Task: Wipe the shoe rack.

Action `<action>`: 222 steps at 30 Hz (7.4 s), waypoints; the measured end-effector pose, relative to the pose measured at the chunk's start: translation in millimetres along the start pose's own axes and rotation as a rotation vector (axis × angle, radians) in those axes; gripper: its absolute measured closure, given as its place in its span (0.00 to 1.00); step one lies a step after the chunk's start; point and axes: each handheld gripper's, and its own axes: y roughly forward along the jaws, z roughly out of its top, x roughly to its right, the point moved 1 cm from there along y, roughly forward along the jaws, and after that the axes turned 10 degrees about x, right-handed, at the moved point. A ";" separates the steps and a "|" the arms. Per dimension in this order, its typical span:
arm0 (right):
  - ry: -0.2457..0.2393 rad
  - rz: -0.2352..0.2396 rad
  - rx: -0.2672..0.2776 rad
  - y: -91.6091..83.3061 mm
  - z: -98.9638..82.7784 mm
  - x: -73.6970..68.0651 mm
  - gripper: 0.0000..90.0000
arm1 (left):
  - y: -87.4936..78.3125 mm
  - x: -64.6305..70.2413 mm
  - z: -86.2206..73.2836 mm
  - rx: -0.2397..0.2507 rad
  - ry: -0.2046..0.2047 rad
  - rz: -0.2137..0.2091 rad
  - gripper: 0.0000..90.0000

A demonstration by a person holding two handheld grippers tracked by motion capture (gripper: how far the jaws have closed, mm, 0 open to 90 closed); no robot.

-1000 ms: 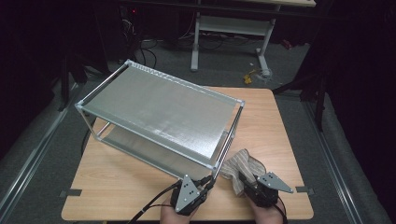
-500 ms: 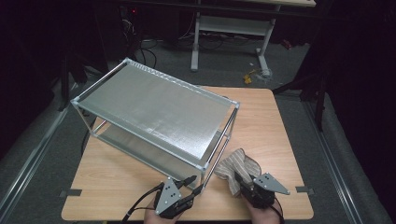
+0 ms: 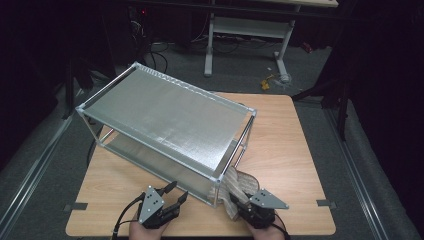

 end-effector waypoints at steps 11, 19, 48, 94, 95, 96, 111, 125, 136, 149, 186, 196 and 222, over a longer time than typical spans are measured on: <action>-0.086 -0.130 -0.081 33.0 0.5 27.8 0.78 | -4.8 -3.5 2.0 0.027 0.001 0.007 0.55; -0.068 -0.296 -0.058 60.2 9.7 77.6 0.77 | -5.7 -0.6 2.8 0.035 0.001 0.002 0.55; 0.005 -0.063 -0.059 25.9 -6.3 21.5 0.74 | -0.2 7.5 0.3 0.018 0.007 -0.034 0.54; 0.021 -0.334 -0.077 66.7 13.3 100.4 0.75 | 0.1 8.4 -2.2 0.006 0.002 -0.041 0.54; 0.021 -0.328 -0.073 64.9 14.0 98.3 0.75 | 0.1 8.7 -2.2 0.005 0.001 -0.041 0.54; 0.016 -0.325 -0.067 63.2 14.5 96.4 0.75 | 0.1 8.8 -2.2 0.006 0.004 -0.042 0.54; 0.009 -0.314 0.002 30.7 15.1 79.2 0.76 | 1.6 9.8 -2.9 -0.005 0.008 -0.048 0.54; 0.037 -0.330 0.053 6.8 6.3 72.3 0.77 | 3.2 12.4 -3.7 -0.009 0.007 -0.055 0.53; 0.027 -0.312 0.095 -6.6 6.7 65.2 0.77 | 1.3 10.1 -2.1 -0.004 0.010 -0.044 0.53; 0.016 -0.317 0.202 -28.1 21.0 59.5 0.77 | 1.2 4.1 -2.6 -0.021 0.020 -0.029 0.48; 0.050 -0.328 0.492 -69.5 60.5 50.5 0.76 | 0.8 3.1 -2.0 -0.007 -0.022 -0.045 0.43; 0.049 -0.267 0.556 -76.4 76.1 32.9 0.76 | 0.7 2.6 -1.6 -0.008 -0.015 -0.046 0.43; 0.045 -0.311 0.477 8.1 108.8 70.2 0.75 | -0.7 1.2 -0.8 -0.001 -0.024 -0.045 0.43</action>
